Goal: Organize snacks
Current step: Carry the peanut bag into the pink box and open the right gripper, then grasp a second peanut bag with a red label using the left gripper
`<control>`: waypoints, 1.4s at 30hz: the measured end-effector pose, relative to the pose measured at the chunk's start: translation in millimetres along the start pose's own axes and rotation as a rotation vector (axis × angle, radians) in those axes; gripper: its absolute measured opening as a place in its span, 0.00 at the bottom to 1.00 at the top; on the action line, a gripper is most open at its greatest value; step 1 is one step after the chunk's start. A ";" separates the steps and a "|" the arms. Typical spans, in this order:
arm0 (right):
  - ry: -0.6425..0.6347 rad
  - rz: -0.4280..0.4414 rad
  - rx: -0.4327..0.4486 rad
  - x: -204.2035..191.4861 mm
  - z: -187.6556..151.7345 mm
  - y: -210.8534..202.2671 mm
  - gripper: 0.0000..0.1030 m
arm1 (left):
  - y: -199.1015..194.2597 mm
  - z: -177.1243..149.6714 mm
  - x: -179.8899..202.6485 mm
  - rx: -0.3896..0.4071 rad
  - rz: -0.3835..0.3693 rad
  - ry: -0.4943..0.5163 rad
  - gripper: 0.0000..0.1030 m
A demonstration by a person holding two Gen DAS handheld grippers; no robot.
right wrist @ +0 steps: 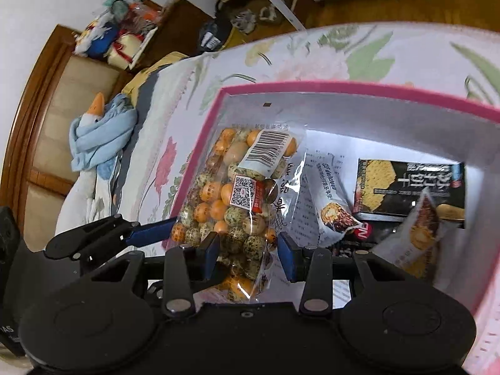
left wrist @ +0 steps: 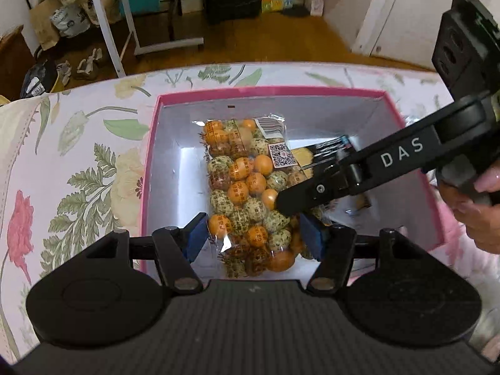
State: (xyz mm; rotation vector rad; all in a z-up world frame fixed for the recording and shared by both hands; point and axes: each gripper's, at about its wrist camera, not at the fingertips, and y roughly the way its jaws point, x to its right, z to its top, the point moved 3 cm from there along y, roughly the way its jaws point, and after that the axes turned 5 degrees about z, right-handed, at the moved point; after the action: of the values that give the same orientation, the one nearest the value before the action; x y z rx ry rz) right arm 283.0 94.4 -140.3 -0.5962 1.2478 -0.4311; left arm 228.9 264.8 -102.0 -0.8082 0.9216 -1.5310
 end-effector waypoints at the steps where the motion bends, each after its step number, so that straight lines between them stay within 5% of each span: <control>1: 0.008 0.002 0.005 1.9 2.6 4.3 0.45 | 4.3 1.0 -2.5 -0.007 0.007 -0.005 0.60; 8: 0.002 -0.029 -0.002 14.5 14.2 27.8 0.48 | 23.4 0.0 3.8 -0.004 0.138 0.060 0.63; 13: -0.101 -0.054 0.032 1.0 10.6 -3.2 0.48 | 17.9 -4.9 10.3 0.038 0.191 0.071 0.63; 24: -0.321 -0.198 0.029 -11.7 -40.6 -115.5 0.48 | -44.4 -5.2 39.3 0.032 0.036 0.021 0.63; 33: -0.395 -0.397 0.040 0.2 -100.0 -207.1 0.48 | -108.8 -12.9 120.1 0.093 -0.091 0.175 0.63; 42: -0.420 -0.453 0.138 58.6 -160.6 -272.6 0.57 | -96.0 -25.9 217.4 0.031 -0.240 0.267 0.64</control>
State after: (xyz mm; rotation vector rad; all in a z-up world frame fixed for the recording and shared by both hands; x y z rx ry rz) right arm 148.6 -181.4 -43.4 -0.8056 0.6715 -0.7210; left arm 130.8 60.2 -26.7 -0.7232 1.0186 -1.8920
